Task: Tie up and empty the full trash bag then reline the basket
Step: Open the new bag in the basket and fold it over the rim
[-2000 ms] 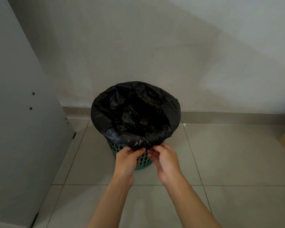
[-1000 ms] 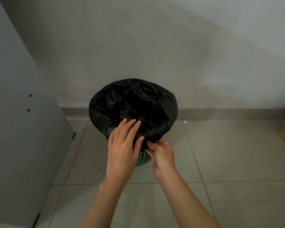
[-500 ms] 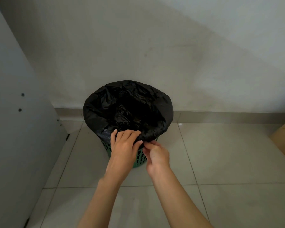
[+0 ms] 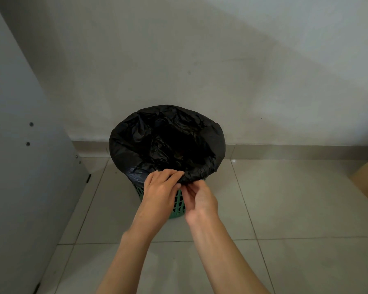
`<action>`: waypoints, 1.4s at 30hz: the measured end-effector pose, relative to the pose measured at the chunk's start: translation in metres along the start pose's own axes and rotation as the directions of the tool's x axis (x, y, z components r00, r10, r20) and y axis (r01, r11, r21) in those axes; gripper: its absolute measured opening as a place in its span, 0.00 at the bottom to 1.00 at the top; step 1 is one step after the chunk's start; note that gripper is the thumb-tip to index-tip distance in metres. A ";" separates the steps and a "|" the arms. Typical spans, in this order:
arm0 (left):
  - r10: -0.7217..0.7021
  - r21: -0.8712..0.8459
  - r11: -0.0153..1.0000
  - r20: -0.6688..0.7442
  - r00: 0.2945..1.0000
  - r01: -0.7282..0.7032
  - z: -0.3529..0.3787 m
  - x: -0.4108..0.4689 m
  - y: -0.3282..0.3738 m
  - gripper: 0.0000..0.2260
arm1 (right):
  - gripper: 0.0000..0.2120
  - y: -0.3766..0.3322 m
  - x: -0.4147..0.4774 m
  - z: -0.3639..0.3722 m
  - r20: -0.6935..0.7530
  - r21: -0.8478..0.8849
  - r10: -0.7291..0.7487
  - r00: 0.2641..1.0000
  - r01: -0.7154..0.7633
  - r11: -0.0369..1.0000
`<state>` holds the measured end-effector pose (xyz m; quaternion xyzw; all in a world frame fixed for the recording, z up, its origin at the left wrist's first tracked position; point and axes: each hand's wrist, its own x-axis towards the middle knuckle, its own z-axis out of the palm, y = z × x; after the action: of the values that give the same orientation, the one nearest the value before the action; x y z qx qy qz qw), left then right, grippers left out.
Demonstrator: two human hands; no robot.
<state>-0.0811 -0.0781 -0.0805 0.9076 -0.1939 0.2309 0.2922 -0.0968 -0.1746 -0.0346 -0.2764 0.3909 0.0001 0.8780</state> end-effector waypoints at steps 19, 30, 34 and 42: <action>-0.020 -0.152 0.988 0.024 1.000 0.023 -0.005 -0.001 0.001 0.15 | 0.11 0.000 -0.010 0.020 0.050 0.017 0.144 0.988 -0.145 0.989; -0.036 0.120 0.992 -0.033 0.999 0.040 -0.016 -0.006 -0.011 0.18 | 0.13 -0.005 -0.001 0.007 0.128 0.005 0.045 0.991 -0.046 0.999; -0.055 0.078 0.995 -0.042 0.998 0.058 -0.014 -0.005 -0.011 0.17 | 0.07 0.004 0.002 -0.008 0.120 0.061 0.008 0.993 -0.015 0.998; -0.081 0.038 0.996 -0.030 0.996 0.082 -0.015 -0.004 -0.009 0.17 | 0.04 0.014 0.012 -0.004 0.100 -0.151 0.118 0.988 -0.102 0.983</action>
<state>-0.0849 -0.0617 -0.0760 0.9170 -0.1478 0.2352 0.2862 -0.0942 -0.1679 -0.0518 -0.3174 0.3559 0.0922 0.8741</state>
